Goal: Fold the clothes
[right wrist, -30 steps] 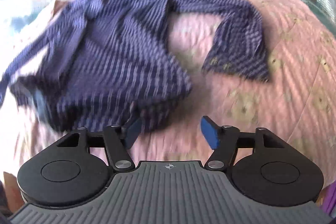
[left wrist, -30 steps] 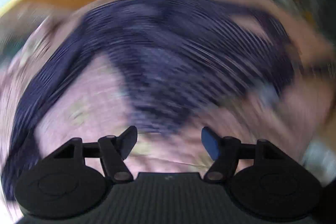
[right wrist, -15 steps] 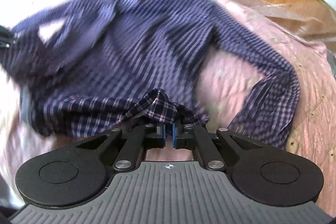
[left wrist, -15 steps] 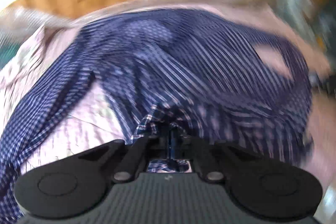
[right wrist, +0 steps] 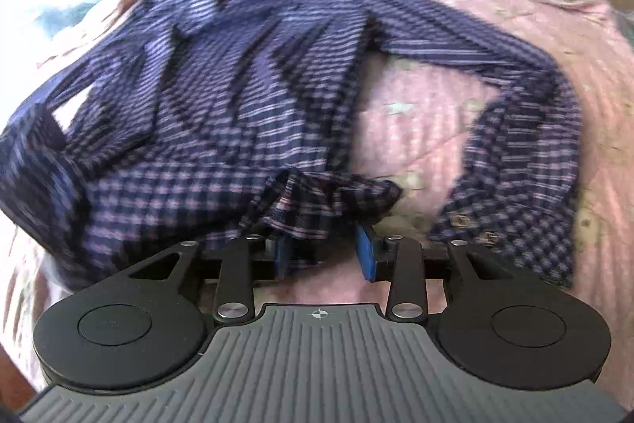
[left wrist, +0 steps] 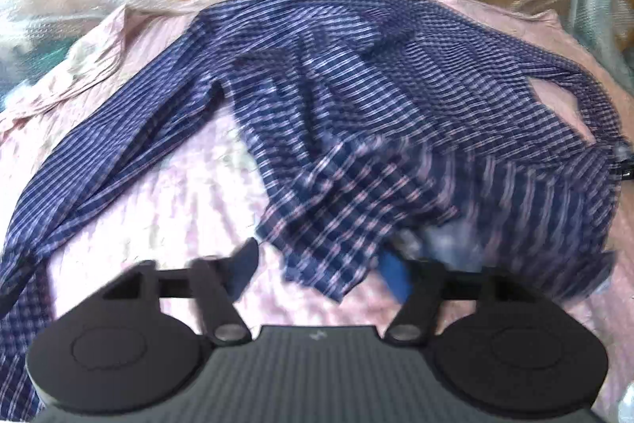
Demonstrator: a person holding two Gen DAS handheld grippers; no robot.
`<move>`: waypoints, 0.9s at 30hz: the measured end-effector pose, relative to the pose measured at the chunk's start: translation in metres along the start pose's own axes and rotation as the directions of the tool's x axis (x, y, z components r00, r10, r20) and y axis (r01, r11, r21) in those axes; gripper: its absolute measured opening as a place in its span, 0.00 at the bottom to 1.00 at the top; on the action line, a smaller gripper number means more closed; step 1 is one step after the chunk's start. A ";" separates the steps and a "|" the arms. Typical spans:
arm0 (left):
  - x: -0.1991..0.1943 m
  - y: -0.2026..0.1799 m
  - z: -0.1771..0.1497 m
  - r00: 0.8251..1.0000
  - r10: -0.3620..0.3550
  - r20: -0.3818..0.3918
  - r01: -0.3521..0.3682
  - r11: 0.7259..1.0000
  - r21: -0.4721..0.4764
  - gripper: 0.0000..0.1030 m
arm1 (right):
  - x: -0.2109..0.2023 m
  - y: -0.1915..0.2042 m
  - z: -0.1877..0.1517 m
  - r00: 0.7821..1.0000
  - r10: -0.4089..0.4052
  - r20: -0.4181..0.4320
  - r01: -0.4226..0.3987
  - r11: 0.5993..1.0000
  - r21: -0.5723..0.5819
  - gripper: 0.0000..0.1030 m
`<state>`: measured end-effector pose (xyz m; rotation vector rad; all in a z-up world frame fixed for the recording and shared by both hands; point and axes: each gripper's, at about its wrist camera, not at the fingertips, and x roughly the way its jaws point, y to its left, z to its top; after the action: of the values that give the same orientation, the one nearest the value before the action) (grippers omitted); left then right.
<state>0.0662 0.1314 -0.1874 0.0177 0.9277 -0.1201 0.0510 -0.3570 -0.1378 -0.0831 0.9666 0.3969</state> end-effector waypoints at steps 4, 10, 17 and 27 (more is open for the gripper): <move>-0.003 0.036 0.051 0.991 -0.106 0.080 0.122 0.966 -0.229 0.09 | 0.000 -0.019 0.030 0.999 0.054 -0.003 -0.054 0.997 0.050 0.01; 0.038 0.079 0.086 0.993 -0.118 -0.013 0.101 0.892 -0.440 0.19 | 0.033 -0.074 0.061 0.998 0.003 -0.059 0.017 0.945 0.325 0.03; 0.018 0.083 0.058 0.991 -0.129 -0.019 0.104 0.867 -0.486 0.51 | 0.017 -0.072 0.044 0.996 0.047 -0.074 -0.022 0.951 0.309 0.19; 0.038 0.052 0.095 1.000 -0.018 -0.016 0.009 0.903 -0.430 0.64 | 0.034 -0.058 0.088 1.000 0.002 -0.025 0.007 0.940 0.340 0.74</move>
<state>0.1699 0.1726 -0.1623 -0.4000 0.9584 0.0753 0.1586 -0.3796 -0.1217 0.2259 1.0470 0.2218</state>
